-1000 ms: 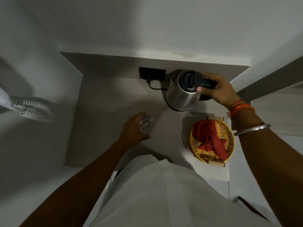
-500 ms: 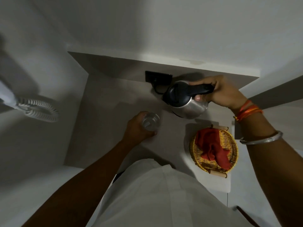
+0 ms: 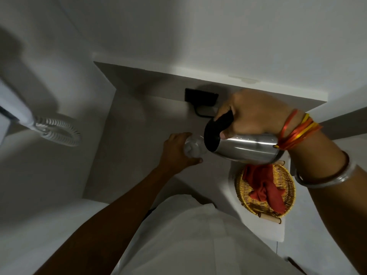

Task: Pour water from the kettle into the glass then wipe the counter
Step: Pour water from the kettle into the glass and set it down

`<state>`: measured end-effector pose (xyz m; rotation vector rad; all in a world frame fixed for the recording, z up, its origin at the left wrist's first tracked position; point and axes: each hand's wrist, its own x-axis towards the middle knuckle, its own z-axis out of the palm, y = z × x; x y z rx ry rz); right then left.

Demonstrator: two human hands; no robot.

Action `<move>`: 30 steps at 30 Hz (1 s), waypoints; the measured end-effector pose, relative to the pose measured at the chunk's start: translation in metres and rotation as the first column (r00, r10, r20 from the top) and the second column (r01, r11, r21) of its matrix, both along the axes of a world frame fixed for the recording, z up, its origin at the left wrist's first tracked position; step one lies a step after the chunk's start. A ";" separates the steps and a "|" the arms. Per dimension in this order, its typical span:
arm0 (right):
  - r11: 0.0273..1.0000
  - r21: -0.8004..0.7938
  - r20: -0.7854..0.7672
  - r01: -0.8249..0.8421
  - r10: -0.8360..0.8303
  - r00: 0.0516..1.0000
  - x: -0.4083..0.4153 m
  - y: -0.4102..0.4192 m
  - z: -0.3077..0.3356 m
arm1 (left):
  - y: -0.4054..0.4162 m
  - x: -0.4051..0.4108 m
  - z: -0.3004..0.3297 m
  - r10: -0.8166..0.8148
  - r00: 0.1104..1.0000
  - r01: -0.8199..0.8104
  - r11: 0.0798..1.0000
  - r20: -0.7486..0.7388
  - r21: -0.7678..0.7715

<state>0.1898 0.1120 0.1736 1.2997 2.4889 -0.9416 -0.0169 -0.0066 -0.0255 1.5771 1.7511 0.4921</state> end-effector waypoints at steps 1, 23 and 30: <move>1.000 -0.004 0.011 0.001 -0.001 1.000 -0.002 0.000 0.002 | 0.000 0.001 0.001 -0.010 1.000 0.010 1.000 -0.010 0.004; 0.998 -0.024 0.263 0.054 -0.046 0.964 -0.026 0.003 0.043 | 0.004 0.003 -0.011 -0.074 0.997 0.074 0.997 -0.020 -0.001; 0.998 -0.015 0.282 0.060 -0.053 0.958 -0.026 0.004 0.058 | 0.003 0.005 -0.014 -0.075 0.997 0.075 0.997 -0.015 -0.013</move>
